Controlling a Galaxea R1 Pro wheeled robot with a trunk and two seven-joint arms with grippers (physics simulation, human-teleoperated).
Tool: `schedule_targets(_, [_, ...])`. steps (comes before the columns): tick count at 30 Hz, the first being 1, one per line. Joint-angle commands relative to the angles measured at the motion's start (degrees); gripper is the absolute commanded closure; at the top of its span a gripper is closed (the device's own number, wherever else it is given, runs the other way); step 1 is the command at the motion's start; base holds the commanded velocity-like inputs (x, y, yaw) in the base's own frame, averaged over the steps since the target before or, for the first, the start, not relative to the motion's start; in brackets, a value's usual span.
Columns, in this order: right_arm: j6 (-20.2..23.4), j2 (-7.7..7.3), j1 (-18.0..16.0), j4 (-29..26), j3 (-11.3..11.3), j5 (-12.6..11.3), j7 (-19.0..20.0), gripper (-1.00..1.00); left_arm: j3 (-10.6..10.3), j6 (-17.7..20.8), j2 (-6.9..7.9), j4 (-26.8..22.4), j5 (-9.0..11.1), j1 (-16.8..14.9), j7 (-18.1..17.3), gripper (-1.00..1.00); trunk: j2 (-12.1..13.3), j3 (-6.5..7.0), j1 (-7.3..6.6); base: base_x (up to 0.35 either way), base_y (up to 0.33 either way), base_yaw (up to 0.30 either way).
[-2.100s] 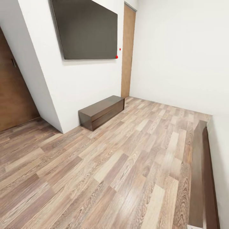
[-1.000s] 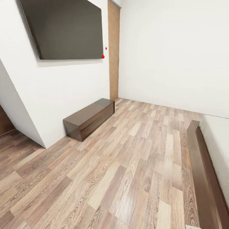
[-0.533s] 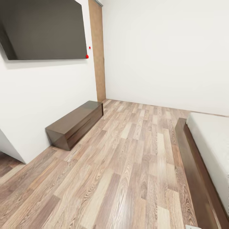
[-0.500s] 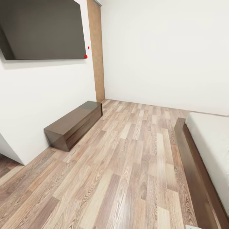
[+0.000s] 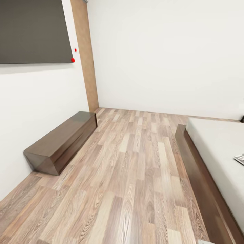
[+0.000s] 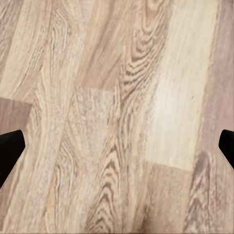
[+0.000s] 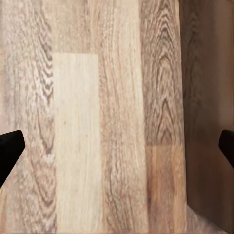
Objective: In the bedroom, move the book from the bed onto either nightstand, and place the two sandals side by side next to the bed.
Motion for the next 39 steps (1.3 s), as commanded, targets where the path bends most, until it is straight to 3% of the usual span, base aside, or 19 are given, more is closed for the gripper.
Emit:
schedule_targets(1, [-0.1,0.01,0.0,0.1,-0.4,0.6,-0.3,-1.00,-0.5,-0.1,0.02,0.0,0.3,0.0,0.3,-1.00,0.0,-0.05,0.02,0.307,0.157,-0.125])
schedule_targets(17, [-0.1,0.40,0.0,0.1,-0.4,0.6,0.2,-1.00,-0.5,-0.4,0.02,-0.1,0.5,0.1,0.3,-1.00,0.0,-0.41,0.02,0.229,0.120,-0.119])
schedule_targets(39, [-0.1,0.44,0.0,0.1,-0.4,0.6,0.3,-1.00,-0.5,-0.3,0.06,-0.1,0.5,0.9,0.3,-1.00,8.8,3.08,-4.81,0.014,0.008,-0.084])
